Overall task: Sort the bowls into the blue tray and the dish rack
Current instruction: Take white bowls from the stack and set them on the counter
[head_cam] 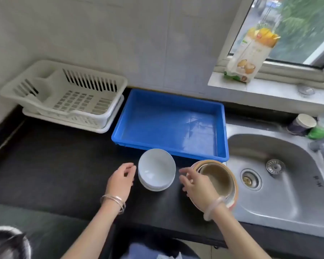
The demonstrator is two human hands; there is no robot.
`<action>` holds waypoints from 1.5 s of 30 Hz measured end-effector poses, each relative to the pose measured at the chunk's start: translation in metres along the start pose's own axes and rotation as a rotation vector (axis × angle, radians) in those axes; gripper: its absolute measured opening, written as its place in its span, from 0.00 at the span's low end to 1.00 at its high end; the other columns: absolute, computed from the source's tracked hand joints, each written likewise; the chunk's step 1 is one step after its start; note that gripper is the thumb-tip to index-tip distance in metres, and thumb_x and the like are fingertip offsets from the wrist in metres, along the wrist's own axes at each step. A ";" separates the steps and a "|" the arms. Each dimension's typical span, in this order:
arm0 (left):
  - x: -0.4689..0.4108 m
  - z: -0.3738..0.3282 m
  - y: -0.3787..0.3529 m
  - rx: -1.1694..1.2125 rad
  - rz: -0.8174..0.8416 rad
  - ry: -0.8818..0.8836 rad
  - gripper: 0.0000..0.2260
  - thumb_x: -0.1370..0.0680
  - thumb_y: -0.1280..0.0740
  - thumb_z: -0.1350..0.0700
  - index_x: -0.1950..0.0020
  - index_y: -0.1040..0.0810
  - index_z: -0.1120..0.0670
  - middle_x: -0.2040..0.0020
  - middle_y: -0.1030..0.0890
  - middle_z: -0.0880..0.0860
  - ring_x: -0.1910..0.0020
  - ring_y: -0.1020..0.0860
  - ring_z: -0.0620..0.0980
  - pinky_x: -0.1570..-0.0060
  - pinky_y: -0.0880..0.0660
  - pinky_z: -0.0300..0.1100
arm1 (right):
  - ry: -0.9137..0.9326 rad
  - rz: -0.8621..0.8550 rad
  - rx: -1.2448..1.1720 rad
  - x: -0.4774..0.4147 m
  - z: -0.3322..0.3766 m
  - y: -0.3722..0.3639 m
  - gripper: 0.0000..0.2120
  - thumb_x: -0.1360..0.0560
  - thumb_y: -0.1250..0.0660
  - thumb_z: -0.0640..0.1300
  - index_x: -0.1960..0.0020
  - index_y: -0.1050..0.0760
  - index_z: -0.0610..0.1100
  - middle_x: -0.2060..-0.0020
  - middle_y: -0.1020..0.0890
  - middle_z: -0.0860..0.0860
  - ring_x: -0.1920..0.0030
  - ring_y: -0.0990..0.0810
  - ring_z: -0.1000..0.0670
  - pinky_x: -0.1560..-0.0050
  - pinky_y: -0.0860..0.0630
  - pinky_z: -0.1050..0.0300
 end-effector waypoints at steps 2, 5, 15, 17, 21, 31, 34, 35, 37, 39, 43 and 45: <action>-0.006 -0.009 -0.004 -0.013 -0.004 -0.021 0.13 0.22 0.38 0.53 0.39 0.25 0.51 0.48 0.22 0.47 0.51 0.21 0.51 0.45 0.23 0.51 | -0.034 -0.066 -0.008 -0.017 0.011 0.007 0.14 0.23 0.40 0.53 0.39 0.28 0.51 0.59 0.21 0.54 0.56 0.19 0.48 0.50 0.20 0.47; -0.012 -0.015 -0.014 -0.057 0.016 -0.043 0.13 0.24 0.37 0.57 0.39 0.25 0.51 0.43 0.22 0.51 0.50 0.21 0.50 0.46 0.23 0.47 | -0.083 -0.055 0.023 -0.035 0.021 0.000 0.16 0.24 0.39 0.54 0.40 0.28 0.47 0.60 0.20 0.51 0.60 0.20 0.48 0.53 0.21 0.51; -0.010 -0.004 -0.024 -0.028 0.011 -0.043 0.16 0.24 0.36 0.60 0.37 0.28 0.50 0.39 0.24 0.52 0.47 0.23 0.50 0.49 0.25 0.43 | -0.045 -0.128 0.411 -0.049 0.047 -0.003 0.08 0.23 0.43 0.43 0.47 0.31 0.42 0.52 0.20 0.42 0.53 0.22 0.40 0.59 0.31 0.54; -0.012 -0.003 -0.025 -0.045 0.023 -0.044 0.17 0.25 0.36 0.61 0.37 0.28 0.49 0.41 0.23 0.50 0.51 0.22 0.48 0.52 0.26 0.41 | -0.001 -0.140 0.518 -0.049 0.054 -0.002 0.07 0.22 0.44 0.41 0.46 0.30 0.41 0.51 0.20 0.41 0.52 0.21 0.39 0.60 0.32 0.55; -0.015 0.000 -0.025 -0.049 0.034 -0.020 0.16 0.25 0.36 0.61 0.39 0.27 0.47 0.47 0.21 0.47 0.57 0.24 0.41 0.58 0.29 0.35 | 0.064 -0.176 0.570 -0.045 0.063 0.003 0.08 0.21 0.44 0.41 0.50 0.28 0.39 0.54 0.20 0.41 0.55 0.21 0.39 0.62 0.34 0.57; -0.025 0.005 -0.029 -0.074 0.022 0.068 0.10 0.26 0.33 0.58 0.44 0.24 0.53 0.48 0.21 0.51 0.48 0.22 0.52 0.45 0.23 0.50 | -0.062 -0.227 0.041 -0.034 0.037 0.042 0.15 0.24 0.42 0.42 0.65 0.26 0.36 0.69 0.18 0.38 0.64 0.18 0.38 0.56 0.21 0.49; -0.026 -0.008 -0.027 -0.227 -0.079 0.040 0.05 0.27 0.32 0.59 0.53 0.25 0.52 0.52 0.21 0.52 0.56 0.23 0.49 0.58 0.27 0.42 | -0.083 -0.222 -0.038 -0.032 0.030 0.048 0.16 0.23 0.41 0.44 0.61 0.24 0.34 0.69 0.18 0.39 0.68 0.17 0.43 0.58 0.20 0.51; -0.026 -0.011 -0.026 -0.265 -0.107 0.030 0.04 0.27 0.32 0.60 0.56 0.26 0.52 0.53 0.21 0.52 0.58 0.24 0.49 0.62 0.29 0.40 | -0.084 -0.216 -0.051 -0.032 0.028 0.048 0.16 0.23 0.41 0.45 0.62 0.24 0.35 0.69 0.18 0.40 0.69 0.17 0.44 0.59 0.20 0.52; -0.025 -0.017 -0.025 -0.306 -0.146 -0.001 0.04 0.27 0.33 0.61 0.58 0.27 0.53 0.55 0.22 0.52 0.60 0.24 0.49 0.65 0.31 0.40 | -0.071 -0.207 -0.061 -0.031 0.027 0.048 0.15 0.23 0.41 0.45 0.66 0.27 0.40 0.72 0.19 0.43 0.70 0.17 0.45 0.61 0.21 0.54; -0.023 -0.022 -0.024 -0.325 -0.177 -0.033 0.04 0.27 0.34 0.61 0.57 0.27 0.53 0.55 0.23 0.51 0.59 0.24 0.50 0.64 0.30 0.41 | -0.056 -0.199 -0.047 -0.030 0.025 0.050 0.16 0.22 0.41 0.46 0.68 0.29 0.44 0.75 0.21 0.46 0.72 0.19 0.47 0.61 0.22 0.57; -0.019 -0.027 -0.019 -0.299 -0.205 -0.053 0.04 0.27 0.34 0.60 0.57 0.25 0.52 0.58 0.21 0.48 0.57 0.23 0.49 0.63 0.30 0.42 | -0.031 -0.193 -0.073 -0.030 0.023 0.057 0.16 0.22 0.40 0.46 0.69 0.30 0.46 0.73 0.22 0.47 0.76 0.22 0.52 0.72 0.29 0.64; -0.017 -0.027 -0.013 -0.250 -0.225 -0.043 0.04 0.27 0.34 0.61 0.58 0.25 0.51 0.59 0.21 0.47 0.57 0.23 0.49 0.62 0.29 0.41 | 0.001 -0.198 -0.076 -0.031 0.028 0.063 0.17 0.23 0.39 0.45 0.70 0.32 0.47 0.73 0.23 0.47 0.77 0.22 0.53 0.76 0.32 0.69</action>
Point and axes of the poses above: each hand's wrist, its own x-axis away from the middle knuckle, its own y-axis out of the back of the hand, z = x × y, the point moved 10 cm from there along -x, towards the middle knuckle
